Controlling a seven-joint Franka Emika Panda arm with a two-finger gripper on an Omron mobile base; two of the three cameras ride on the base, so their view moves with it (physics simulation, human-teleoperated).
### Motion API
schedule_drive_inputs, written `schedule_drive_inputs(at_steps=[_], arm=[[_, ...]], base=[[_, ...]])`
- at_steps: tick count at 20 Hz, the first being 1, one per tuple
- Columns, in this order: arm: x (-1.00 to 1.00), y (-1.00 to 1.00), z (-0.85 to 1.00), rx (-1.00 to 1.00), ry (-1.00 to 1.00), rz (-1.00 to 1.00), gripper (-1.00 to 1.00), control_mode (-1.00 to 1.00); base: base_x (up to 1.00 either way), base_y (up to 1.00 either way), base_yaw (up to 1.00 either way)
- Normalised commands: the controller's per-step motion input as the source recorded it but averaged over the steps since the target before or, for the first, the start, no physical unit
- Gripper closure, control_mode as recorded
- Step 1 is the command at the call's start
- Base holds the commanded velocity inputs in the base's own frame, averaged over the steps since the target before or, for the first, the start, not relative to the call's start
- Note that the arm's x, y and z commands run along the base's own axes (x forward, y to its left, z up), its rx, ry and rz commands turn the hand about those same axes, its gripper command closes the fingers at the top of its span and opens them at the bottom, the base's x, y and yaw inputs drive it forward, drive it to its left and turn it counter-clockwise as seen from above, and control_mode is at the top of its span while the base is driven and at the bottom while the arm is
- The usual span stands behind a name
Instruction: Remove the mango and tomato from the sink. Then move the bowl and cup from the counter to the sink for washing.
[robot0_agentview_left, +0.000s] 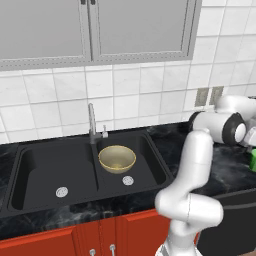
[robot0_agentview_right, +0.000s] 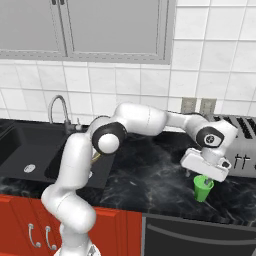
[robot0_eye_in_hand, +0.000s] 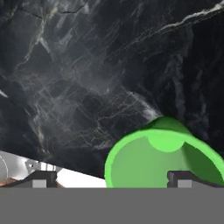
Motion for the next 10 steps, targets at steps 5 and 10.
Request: schedule_drive_inputs(at_steps=[5, 10], arm=[[0.08, 0.0, -0.07, 0.06, -0.11, 0.03, -1.0, -1.0], [0.03, 0.04, -0.14, 0.01, -0.15, 0.0, -1.0, -1.0]], base=[[0.0, 0.0, 0.0], [0.0, 0.0, 0.0]])
